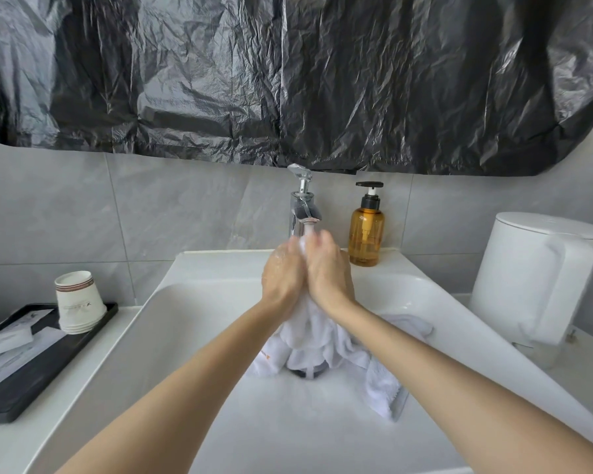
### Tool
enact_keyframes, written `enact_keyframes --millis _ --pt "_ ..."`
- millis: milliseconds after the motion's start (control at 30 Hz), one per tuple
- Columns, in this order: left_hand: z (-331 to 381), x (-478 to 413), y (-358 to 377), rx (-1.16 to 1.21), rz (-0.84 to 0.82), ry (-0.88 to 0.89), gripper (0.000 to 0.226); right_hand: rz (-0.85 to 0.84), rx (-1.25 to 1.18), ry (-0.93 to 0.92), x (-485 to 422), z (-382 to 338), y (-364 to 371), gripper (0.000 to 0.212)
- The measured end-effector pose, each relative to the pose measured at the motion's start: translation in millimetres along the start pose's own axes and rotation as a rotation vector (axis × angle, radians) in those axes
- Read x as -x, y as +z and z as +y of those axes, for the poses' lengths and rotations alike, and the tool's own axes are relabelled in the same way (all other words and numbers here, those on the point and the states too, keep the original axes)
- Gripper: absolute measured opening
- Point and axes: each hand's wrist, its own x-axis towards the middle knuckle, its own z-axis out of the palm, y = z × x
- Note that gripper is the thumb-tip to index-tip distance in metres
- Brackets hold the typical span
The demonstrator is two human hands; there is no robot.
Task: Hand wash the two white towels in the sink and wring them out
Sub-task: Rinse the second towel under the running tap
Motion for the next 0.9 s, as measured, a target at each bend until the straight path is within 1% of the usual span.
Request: enact_keyframes --millis 33,67,100,167,267,300,367,433,467,533,633,700,733,800,900 --pt "0.5 0.7 -0.6 0.035 -0.003 -0.035 0.037 0.005 0.022 0.063 -5.6 -0.5 1.8 0.046" --pt "0.0 0.7 -1.7 0.039 -0.011 -0.056 0.036 0.007 0.053 0.089 -10.0 0.6 3.7 0.049" --pt "-0.5 1.1 -2.6 0.045 -0.029 -0.041 0.035 0.006 0.082 0.082 -13.8 3.7 4.8 0.05" --pt "-0.1 2.8 -4.2 0.106 -0.085 0.012 0.034 -0.008 0.149 0.01 -18.0 17.1 3.3 0.047" --pt "8.2 6.7 -8.2 0.292 -0.176 0.017 0.035 -0.131 0.339 -0.076 -23.8 37.9 -7.7 0.042" --pt "9.9 4.6 -9.7 0.292 -0.174 0.016 0.034 -0.173 0.329 -0.096 -25.8 40.3 -12.8 0.037" --pt "8.0 -1.4 -15.8 0.289 -0.107 -0.007 0.031 -0.23 0.193 -0.13 -29.9 39.5 -20.9 0.028" --pt "2.4 -8.2 -20.8 0.305 -0.031 -0.052 0.029 -0.261 0.029 -0.127 -23.6 30.2 -22.8 0.024" --pt "-1.4 -11.1 -21.0 0.307 -0.003 -0.066 0.03 -0.271 -0.008 -0.129 -15.8 24.1 -21.4 0.023" --pt "-5.2 -11.6 -16.9 0.279 0.019 -0.105 0.033 -0.254 -0.009 -0.135 0.5 16.4 -12.2 0.03" --pt "-0.3 -5.0 -8.7 0.161 0.026 -0.115 0.039 -0.141 0.019 -0.044 9.2 4.9 1.1 0.033" --pt "1.7 -1.9 -5.8 0.11 0.03 -0.102 0.039 -0.069 0.161 -0.034 1.3 1.7 5.3 0.032" --pt "2.0 -0.2 -5.0 0.12 0.014 -0.102 0.04 -0.055 0.24 -0.054 -3.7 2.9 6.9 0.031" --pt "-1.3 0.0 -5.0 0.156 -0.027 -0.095 0.039 -0.023 0.324 -0.119 -12.1 11.4 7.9 0.031" --pt "0.2 1.9 -6.4 0.257 -0.199 -0.032 0.032 -0.027 0.105 -0.101 -22.2 23.7 -3.5 0.041"
